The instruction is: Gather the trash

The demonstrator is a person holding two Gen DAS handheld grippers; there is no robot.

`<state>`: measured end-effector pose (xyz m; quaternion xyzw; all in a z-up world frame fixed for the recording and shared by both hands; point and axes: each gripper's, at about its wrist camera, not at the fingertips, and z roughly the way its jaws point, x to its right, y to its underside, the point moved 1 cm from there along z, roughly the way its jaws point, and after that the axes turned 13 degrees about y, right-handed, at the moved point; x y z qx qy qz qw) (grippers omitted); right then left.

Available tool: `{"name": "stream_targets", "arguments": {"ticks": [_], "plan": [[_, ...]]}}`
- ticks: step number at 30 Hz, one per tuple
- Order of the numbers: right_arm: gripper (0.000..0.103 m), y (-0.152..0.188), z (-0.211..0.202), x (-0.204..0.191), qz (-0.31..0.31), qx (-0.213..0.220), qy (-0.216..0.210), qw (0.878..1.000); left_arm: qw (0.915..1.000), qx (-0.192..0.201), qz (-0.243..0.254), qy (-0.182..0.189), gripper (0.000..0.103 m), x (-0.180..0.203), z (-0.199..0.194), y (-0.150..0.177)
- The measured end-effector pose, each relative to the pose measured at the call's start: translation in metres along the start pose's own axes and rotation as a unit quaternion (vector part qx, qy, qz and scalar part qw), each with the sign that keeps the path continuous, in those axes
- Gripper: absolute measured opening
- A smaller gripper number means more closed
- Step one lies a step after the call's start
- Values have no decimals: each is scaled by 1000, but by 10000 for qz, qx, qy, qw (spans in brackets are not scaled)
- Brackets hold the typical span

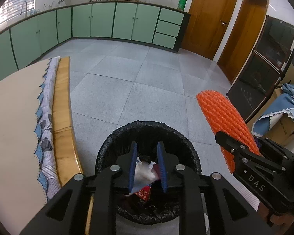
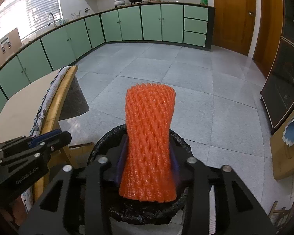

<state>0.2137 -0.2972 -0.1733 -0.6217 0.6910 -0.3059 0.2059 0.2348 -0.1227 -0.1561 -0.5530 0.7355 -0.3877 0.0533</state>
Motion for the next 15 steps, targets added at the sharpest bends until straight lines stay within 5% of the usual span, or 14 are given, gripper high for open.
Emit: {"name": "stream_targets", "arguments": {"ticks": [2,7,15], "plan": [[59,0,-3,-1,-5,49,-2,10000,10000,49,0,-11,26,-1,-4,-2],[80,-2,-9,-3,-43,105,39,9999,9996,266,-17,-84,36,-4,-18,-8],[89,-7,-26,-4,28,248,-50,9997,9983,552,0,-178,51,-5,-43,-16]]}}
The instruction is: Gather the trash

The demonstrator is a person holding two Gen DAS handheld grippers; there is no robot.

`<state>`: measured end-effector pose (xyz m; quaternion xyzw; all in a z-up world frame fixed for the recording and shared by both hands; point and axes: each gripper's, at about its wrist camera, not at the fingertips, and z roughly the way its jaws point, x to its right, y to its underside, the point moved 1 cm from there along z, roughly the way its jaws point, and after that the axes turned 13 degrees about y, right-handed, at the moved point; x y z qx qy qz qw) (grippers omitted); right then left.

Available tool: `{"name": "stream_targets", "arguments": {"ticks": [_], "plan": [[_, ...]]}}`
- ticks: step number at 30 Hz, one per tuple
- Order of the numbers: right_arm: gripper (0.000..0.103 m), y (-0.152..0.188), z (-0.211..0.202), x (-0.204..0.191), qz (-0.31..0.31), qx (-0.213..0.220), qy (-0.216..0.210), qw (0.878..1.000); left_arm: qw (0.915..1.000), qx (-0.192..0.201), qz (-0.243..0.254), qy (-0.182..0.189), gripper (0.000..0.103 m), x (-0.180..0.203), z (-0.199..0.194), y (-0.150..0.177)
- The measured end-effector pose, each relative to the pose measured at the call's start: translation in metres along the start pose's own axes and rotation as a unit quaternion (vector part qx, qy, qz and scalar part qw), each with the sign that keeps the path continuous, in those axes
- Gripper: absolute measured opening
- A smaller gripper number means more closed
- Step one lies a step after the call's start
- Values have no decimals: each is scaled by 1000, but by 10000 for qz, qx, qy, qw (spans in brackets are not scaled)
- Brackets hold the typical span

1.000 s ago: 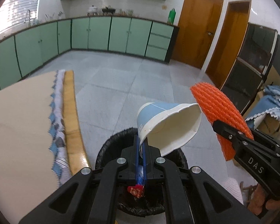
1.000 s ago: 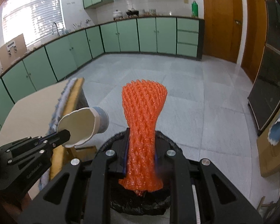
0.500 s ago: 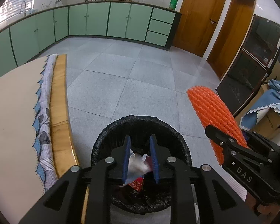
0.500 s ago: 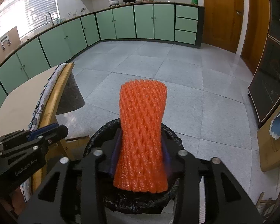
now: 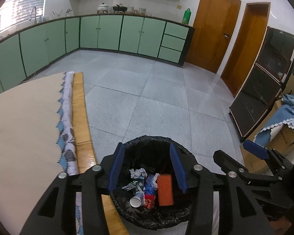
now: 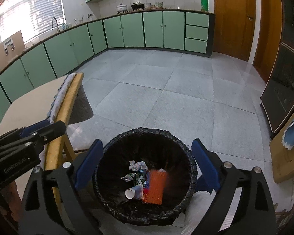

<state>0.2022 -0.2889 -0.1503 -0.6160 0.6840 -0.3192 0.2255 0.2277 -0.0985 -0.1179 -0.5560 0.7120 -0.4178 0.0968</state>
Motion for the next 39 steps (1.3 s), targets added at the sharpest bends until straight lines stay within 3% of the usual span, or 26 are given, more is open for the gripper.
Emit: {"name": "stream_targets", "arguments": {"ticks": [4,11,24,39], "plan": [[90,-4,-13,0,39,146,-16,9999,9999,130,8,-47,54,-1,-14,-3],[97,-12,-46,4,191,449,-142,9987,9987,458,170,-164,68,1,-53,-8],[98,-25,-117,-1,139,1050,-466,9933,9923,1075,442,-437,95,11,-127,-10],[98,-26,-154,-14,-74,1331,-639,9890,9870,1421,431,-619,97,12,-174,-3]]}}
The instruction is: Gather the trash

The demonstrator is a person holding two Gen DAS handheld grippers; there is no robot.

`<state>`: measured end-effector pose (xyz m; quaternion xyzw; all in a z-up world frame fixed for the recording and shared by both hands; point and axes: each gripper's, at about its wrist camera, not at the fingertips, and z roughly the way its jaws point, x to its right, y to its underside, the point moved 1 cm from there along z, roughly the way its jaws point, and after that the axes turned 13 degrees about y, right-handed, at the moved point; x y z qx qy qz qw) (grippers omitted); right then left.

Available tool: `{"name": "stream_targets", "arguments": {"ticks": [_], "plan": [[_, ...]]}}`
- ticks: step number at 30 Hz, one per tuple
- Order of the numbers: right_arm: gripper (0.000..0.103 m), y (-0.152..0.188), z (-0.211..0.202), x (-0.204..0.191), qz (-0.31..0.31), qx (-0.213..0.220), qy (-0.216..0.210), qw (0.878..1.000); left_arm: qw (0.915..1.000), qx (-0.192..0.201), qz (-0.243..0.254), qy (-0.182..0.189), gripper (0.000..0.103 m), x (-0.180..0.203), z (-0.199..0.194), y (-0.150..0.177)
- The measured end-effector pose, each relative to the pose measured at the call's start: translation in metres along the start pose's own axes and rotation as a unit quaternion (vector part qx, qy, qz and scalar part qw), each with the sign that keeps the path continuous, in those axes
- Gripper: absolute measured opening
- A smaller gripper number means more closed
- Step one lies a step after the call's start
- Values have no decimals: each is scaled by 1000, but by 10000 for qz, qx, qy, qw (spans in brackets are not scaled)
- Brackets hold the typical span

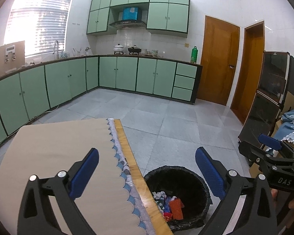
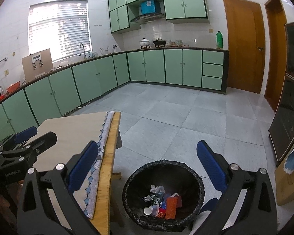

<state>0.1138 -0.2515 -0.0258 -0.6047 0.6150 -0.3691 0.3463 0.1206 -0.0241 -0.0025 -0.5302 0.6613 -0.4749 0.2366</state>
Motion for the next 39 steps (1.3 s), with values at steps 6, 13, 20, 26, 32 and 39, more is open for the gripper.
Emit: {"name": "stream_targets", "arguments": {"ticks": [6,13,20,26,32,39], "plan": [[98,-1,-4,-5,-42,37,-34,10000,10000,37,57,-54,97,1,-8,0],[98,-1,-4,-8,-67,38,-97,9999,9999,74,62,-103,97,1,-15,1],[98,2,-6,-14,-89,39,-137,9999,9998,117,31,-164,97,-1,-20,0],[98,2,-4,-17,-100,14,-190,9998,9997,125,20,-208,97,-5,-24,1],[98,1,-2,-20,-139,30,-212,9997,9996,125,4,-254,97,-7,-26,1],[98,2,-2,-26,-195,45,-235,9995,9995,143,-21,-281,97,-11,-28,1]]}}
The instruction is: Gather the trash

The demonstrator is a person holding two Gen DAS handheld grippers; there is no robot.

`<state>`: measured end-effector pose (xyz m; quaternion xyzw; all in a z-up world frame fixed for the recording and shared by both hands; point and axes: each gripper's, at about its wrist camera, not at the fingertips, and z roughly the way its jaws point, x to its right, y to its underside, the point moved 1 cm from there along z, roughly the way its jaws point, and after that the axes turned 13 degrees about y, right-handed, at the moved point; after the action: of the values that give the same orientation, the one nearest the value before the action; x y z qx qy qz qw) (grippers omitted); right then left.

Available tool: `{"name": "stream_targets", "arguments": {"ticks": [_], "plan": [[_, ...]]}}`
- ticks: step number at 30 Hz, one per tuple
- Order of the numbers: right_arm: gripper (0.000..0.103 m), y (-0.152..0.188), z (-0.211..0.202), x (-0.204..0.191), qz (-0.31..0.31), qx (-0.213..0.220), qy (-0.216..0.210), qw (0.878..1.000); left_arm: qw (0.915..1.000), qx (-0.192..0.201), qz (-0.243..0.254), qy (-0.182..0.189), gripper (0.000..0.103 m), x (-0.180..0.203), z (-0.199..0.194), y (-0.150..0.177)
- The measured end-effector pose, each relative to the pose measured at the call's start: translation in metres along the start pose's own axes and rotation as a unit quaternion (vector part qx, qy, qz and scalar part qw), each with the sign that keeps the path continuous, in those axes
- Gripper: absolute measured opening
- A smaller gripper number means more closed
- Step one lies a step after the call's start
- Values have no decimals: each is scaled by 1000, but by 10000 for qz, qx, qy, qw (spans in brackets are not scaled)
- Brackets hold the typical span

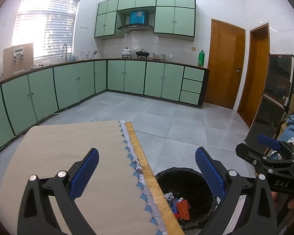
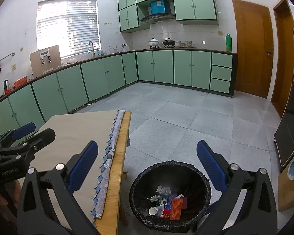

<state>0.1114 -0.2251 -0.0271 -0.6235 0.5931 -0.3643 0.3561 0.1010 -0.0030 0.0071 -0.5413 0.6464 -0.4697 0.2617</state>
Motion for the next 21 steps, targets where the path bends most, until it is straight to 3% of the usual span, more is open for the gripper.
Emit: {"name": "stream_targets", "arguments": {"ticks": [21], "plan": [[98,0,-1,-6,-33,7,-33,10000,10000,-23,-24,-39,97,-3,0,1]]}}
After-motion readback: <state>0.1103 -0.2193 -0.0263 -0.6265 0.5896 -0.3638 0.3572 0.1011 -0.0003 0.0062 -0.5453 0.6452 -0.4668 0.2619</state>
